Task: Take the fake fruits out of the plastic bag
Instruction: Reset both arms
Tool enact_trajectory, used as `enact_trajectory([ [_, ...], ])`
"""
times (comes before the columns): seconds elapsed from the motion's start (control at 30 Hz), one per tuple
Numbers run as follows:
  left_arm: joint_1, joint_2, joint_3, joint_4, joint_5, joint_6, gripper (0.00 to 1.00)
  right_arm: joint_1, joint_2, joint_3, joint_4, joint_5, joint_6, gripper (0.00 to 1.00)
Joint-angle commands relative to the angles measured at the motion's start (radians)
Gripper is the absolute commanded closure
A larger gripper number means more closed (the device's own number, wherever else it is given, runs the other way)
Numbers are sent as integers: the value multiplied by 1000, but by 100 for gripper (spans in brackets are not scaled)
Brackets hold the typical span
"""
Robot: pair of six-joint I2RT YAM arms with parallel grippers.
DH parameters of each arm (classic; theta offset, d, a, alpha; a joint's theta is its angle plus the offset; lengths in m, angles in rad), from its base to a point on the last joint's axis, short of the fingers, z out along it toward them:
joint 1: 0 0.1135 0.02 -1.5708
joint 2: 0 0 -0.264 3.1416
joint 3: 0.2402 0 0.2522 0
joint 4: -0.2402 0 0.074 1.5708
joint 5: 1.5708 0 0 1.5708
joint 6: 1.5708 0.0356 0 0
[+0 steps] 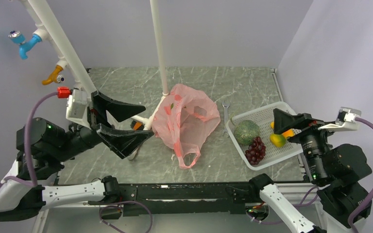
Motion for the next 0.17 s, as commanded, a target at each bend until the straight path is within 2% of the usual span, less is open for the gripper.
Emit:
enact_trajectory([
  [0.0, 2, -20, -50, 20, -49, 22, 1, 2, -51, -17, 60, -10, -48, 0],
  [0.13, 3, -19, -49, 23, -57, 43, 1, 2, -24, 20, 19, 12, -51, 0],
])
